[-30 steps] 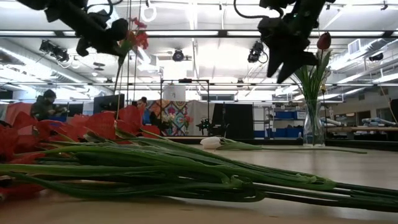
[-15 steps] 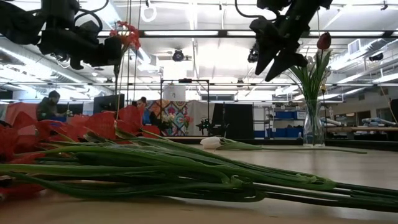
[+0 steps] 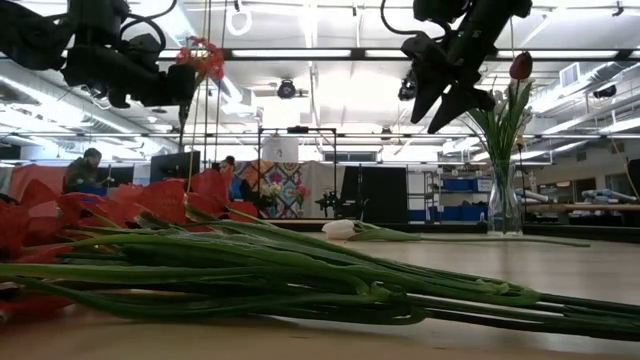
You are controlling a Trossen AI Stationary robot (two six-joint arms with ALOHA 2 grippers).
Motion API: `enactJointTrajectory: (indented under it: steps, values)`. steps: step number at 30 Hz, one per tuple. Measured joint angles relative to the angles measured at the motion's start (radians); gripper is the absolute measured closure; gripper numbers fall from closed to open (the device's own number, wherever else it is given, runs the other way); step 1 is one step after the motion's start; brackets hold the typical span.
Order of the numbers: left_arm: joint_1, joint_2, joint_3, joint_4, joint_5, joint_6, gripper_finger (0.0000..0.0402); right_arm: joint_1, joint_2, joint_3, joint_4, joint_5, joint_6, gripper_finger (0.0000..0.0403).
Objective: Sort flowers into vase by color
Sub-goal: Put the top red flowers into the red vase, then put the top white flower into the red vase
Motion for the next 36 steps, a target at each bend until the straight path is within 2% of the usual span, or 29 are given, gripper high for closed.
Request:
enactJointTrajectory:
  steps: [8, 11, 17, 21, 25, 29, 31, 36]
  values:
    - [0.0, -0.016, 0.045, -0.062, 0.0, 0.006, 0.0391, 0.001, 0.0, 0.0, 0.0, -0.014, 0.022, 0.0202]
    - [0.0, -0.017, 0.033, -0.122, 0.0, -0.04, 0.0391, 0.001, 0.0, 0.0, 0.0, -0.014, 0.026, 0.0202]
    - [0.0, -0.017, -0.036, -0.118, 0.0, -0.065, 0.039, 0.002, 0.0, 0.0, 0.003, -0.018, 0.026, 0.0202]
    - [0.0, -0.017, -0.074, -0.125, 0.0, -0.152, 0.0378, 0.0, 0.022, 0.0, 0.006, -0.091, 0.007, 0.0192]
    - [0.0, -0.017, -0.075, -0.133, 0.0, -0.188, 0.034, 0.016, 0.084, 0.0, 0.01, -0.137, -0.029, 0.0165]
    - [0.0, -0.017, -0.031, -0.205, 0.013, -0.201, 0.0282, 0.072, 0.16, 0.0, 0.018, -0.169, -0.146, 0.0146]
    - [0.0, -0.017, 0.032, -0.311, 0.042, -0.226, 0.0249, 0.106, 0.195, 0.0, 0.018, -0.167, -0.205, 0.0144]
    - [-0.001, -0.018, 0.194, -0.694, 0.103, -0.261, 0.0172, 0.156, 0.274, 0.0, 0.024, -0.109, -0.261, 0.015]
